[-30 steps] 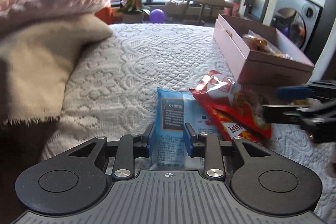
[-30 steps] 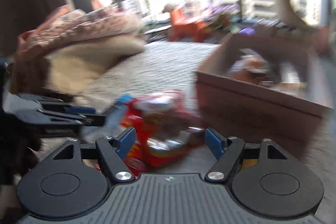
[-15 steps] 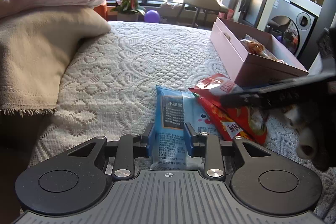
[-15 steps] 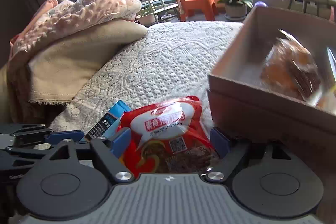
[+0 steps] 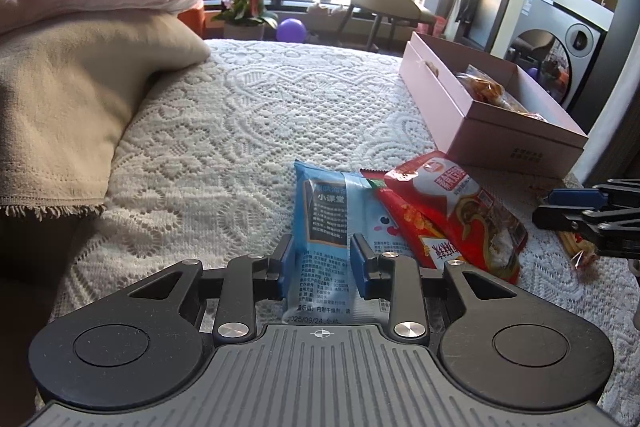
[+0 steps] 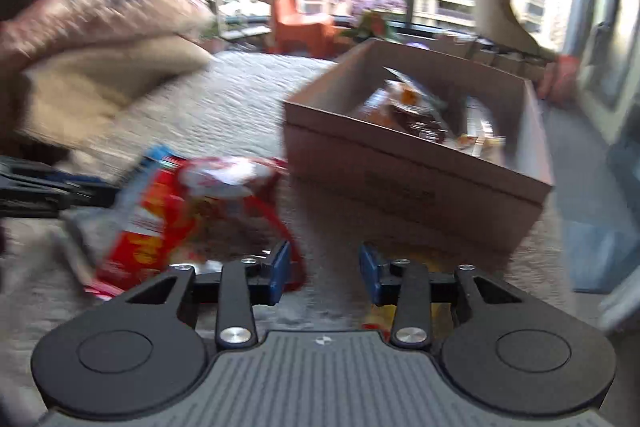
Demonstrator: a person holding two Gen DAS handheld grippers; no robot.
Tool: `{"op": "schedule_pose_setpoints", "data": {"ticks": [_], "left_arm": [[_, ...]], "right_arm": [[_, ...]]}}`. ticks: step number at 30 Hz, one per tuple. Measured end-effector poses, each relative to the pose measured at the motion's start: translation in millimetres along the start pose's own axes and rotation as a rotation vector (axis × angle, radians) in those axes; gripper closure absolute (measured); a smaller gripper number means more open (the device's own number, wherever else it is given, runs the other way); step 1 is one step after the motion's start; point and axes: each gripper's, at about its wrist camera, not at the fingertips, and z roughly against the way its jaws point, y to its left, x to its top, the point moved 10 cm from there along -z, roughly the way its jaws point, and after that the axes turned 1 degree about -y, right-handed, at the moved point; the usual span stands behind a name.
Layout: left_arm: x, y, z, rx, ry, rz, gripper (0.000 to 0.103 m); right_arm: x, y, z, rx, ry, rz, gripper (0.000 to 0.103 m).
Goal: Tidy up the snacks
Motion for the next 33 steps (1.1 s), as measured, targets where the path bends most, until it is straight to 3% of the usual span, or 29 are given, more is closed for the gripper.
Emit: {"op": "schedule_pose_setpoints", "data": {"ticks": [1, 3, 5, 8, 10, 12, 15, 18, 23, 27, 29, 32, 33], "left_arm": [[0.0, -0.5, 0.2, 0.002, 0.0, 0.0, 0.069], [-0.5, -1.3, 0.5, 0.003, 0.003, -0.002, 0.068], [-1.0, -2.3, 1.4, 0.0, 0.007, -0.006, 0.068], [-1.1, -3.4, 5.4, -0.021, 0.012, 0.01, 0.068], [0.1, -3.1, 10.0, -0.046, 0.004, 0.027, 0.068], [2.5, -1.7, 13.1, -0.067, -0.006, 0.056, 0.069], [5.8, -2.7, 14.1, -0.075, -0.019, 0.074, 0.069], [2.3, -13.7, 14.7, -0.099, -0.004, 0.04, 0.069], [0.3, -34.9, 13.1, -0.144, 0.013, -0.006, 0.069], [1.5, -52.8, -1.3, -0.142, 0.039, -0.047, 0.069], [1.1, -62.5, -8.5, -0.117, 0.045, -0.091, 0.069], [1.8, -70.6, -12.3, -0.068, 0.042, -0.153, 0.068], [1.4, -71.1, -12.4, -0.061, 0.042, -0.163, 0.068]], "right_arm": [[2.5, 4.3, 1.5, 0.051, -0.004, -0.013, 0.047], [9.8, 15.1, 0.7, 0.131, -0.023, -0.013, 0.035], [16.8, 28.9, -11.0, 0.173, -0.023, 0.018, 0.034], [21.7, 34.3, -45.3, 0.144, 0.04, -0.003, 0.034], [22.3, 39.0, -65.3, 0.187, 0.101, -0.093, 0.022], [24.7, 42.4, -67.3, 0.197, 0.091, -0.126, 0.02], [21.6, 53.1, -68.5, 0.171, 0.102, -0.022, 0.017], [17.5, 56.2, -65.5, 0.148, 0.093, 0.03, 0.019], [13.9, 36.3, -42.3, 0.086, 0.057, 0.001, 0.042], [-1.4, 8.3, -24.7, -0.057, 0.056, 0.002, 0.054], [-8.1, -1.0, -19.2, -0.086, 0.048, 0.005, 0.054], [-7.7, -3.7, -11.5, 0.001, 0.028, -0.071, 0.049], [-5.0, -1.4, -9.6, 0.03, 0.017, -0.079, 0.041]]}}
